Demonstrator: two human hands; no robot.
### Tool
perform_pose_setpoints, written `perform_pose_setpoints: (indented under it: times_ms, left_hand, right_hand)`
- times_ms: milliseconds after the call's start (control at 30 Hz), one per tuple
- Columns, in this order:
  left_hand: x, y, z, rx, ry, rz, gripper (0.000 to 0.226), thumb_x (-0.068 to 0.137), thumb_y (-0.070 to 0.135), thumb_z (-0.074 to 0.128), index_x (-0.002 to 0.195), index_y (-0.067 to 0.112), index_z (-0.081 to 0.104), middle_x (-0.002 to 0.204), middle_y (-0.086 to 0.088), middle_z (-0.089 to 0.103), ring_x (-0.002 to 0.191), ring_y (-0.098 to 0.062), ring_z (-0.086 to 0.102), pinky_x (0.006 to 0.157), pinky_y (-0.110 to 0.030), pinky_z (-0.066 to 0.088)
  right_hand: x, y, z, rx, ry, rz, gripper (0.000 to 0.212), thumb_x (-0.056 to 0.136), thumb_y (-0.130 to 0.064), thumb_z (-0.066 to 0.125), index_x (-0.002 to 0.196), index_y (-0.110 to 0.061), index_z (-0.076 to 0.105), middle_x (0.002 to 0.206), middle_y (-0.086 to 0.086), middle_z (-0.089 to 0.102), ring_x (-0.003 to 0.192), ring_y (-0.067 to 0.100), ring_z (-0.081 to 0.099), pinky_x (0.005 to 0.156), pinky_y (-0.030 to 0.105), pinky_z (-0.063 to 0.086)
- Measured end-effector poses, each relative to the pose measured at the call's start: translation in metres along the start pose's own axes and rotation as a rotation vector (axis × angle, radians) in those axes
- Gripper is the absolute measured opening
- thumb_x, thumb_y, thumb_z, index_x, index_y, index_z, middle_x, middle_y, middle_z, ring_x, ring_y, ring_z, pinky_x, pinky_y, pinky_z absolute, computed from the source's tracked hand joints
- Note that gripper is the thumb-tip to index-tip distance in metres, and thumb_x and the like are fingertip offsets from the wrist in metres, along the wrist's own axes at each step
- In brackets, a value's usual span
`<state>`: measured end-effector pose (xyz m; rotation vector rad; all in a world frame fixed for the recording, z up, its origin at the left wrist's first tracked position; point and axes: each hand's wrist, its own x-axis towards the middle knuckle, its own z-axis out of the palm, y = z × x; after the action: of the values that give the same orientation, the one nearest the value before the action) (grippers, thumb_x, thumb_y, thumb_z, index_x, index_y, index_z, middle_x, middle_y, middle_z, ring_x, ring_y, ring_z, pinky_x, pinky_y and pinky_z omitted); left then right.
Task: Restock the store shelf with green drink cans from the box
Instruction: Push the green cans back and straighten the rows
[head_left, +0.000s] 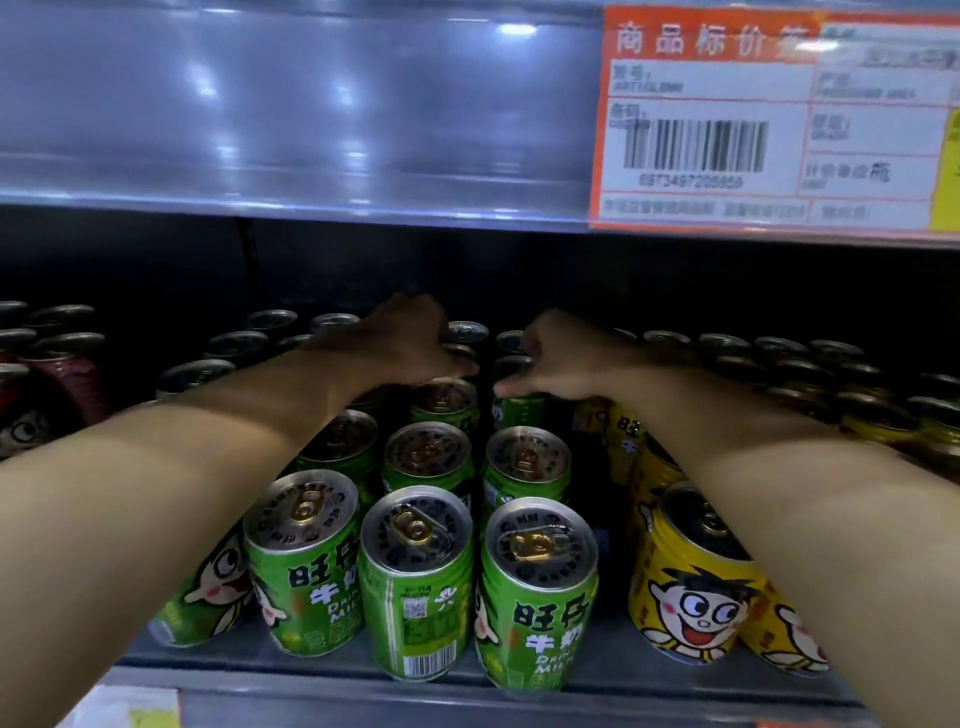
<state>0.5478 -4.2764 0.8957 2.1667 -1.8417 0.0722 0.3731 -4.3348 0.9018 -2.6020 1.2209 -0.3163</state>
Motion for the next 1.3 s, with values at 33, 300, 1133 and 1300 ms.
perform_pose_setpoints:
  times_ms: [33, 300, 1133, 1300]
  left_hand:
    - [0.003, -0.001, 0.000, 0.002, -0.004, -0.005, 0.037, 0.077, 0.051, 0.072, 0.071, 0.016, 0.061, 0.066, -0.001, 0.053, 0.065, -0.019, 0.052, 0.057, -0.026, 0.033]
    - [0.010, -0.003, -0.001, 0.007, -0.031, -0.027, 0.041, 0.074, 0.052, 0.073, 0.063, 0.015, 0.062, 0.059, 0.002, 0.054, 0.056, -0.010, 0.050, 0.048, -0.026, 0.029]
    - [-0.003, -0.004, 0.004, -0.040, 0.012, -0.037, 0.050, 0.077, 0.058, 0.069, 0.098, 0.012, 0.071, 0.086, -0.003, 0.066, 0.077, -0.016, 0.058, 0.060, -0.023, 0.039]
    - [-0.011, -0.001, 0.010, 0.080, 0.104, 0.056, 0.056, 0.088, 0.061, 0.052, 0.117, 0.014, 0.061, 0.117, -0.011, 0.063, 0.109, -0.029, 0.057, 0.076, -0.029, 0.040]
  right_hand:
    - [0.002, 0.002, 0.002, -0.002, 0.011, 0.004, 0.061, 0.074, -0.044, 0.082, 0.116, -0.005, 0.061, 0.111, 0.010, 0.063, 0.105, 0.028, 0.060, 0.082, 0.030, 0.047]
    - [0.006, 0.008, -0.004, 0.080, -0.023, -0.028, 0.062, 0.068, -0.035, 0.088, 0.112, 0.002, 0.067, 0.110, 0.018, 0.069, 0.102, 0.030, 0.065, 0.093, 0.045, 0.051]
    - [-0.025, 0.014, -0.013, 0.207, -0.181, -0.128, 0.069, 0.060, -0.052, 0.081, 0.120, -0.023, 0.065, 0.107, -0.012, 0.064, 0.104, 0.008, 0.061, 0.098, 0.033, 0.049]
    - [-0.017, 0.014, -0.009, 0.316, -0.126, -0.149, 0.035, 0.076, -0.044, 0.076, 0.099, -0.018, 0.071, 0.098, -0.010, 0.067, 0.092, 0.007, 0.064, 0.077, 0.028, 0.059]
